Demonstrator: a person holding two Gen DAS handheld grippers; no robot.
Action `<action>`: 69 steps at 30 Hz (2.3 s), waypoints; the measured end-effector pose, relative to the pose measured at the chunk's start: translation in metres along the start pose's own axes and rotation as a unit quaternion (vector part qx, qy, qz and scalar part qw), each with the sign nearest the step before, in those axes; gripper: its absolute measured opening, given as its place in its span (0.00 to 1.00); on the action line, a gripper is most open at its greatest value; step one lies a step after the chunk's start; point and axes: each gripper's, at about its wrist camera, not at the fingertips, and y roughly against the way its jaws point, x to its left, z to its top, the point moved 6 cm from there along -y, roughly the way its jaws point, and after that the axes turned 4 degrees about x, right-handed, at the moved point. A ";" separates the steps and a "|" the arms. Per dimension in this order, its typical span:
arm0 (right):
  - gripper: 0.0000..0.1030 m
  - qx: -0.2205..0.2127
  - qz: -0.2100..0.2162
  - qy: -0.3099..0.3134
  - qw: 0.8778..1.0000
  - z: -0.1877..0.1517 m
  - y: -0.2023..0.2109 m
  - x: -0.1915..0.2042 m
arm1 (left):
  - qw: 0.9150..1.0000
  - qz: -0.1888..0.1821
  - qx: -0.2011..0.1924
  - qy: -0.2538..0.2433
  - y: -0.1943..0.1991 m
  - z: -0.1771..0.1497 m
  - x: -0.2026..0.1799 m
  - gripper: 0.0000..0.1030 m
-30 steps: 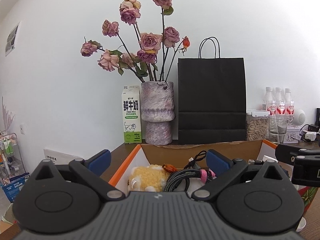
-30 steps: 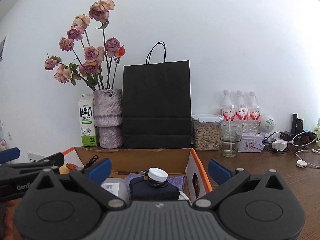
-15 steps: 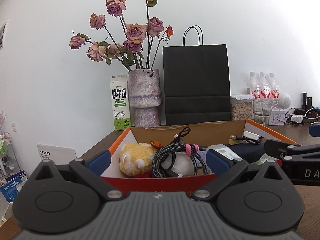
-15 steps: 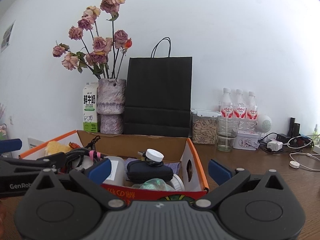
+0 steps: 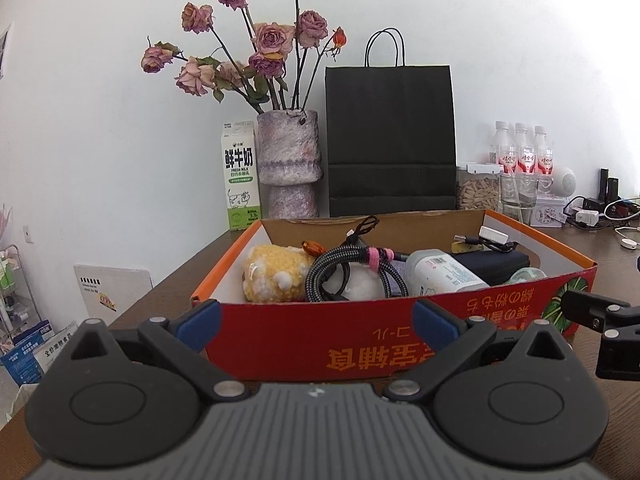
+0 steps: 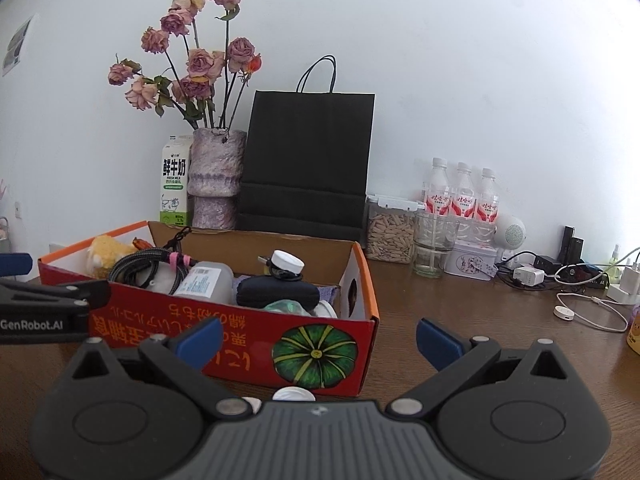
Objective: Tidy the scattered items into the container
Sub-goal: 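Withdraw both tools from the box toward the remaining white caps, then grasp a white cap with the right tool while the left grasps another white cap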
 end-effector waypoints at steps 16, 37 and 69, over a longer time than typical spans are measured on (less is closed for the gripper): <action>0.82 0.109 -0.010 -0.055 0.993 -0.024 -0.021 -0.059 | 0.993 -0.034 0.112 0.017 -0.019 -0.019 -0.012 1.00; 0.43 0.166 0.086 -0.014 0.982 -0.026 -0.050 -0.012 | 0.987 -0.036 0.154 0.024 -0.029 -0.026 -0.016 1.00; 0.27 0.139 0.068 -0.043 0.987 -0.025 -0.040 -0.041 | 0.987 -0.072 0.143 0.017 -0.016 -0.026 -0.074 1.00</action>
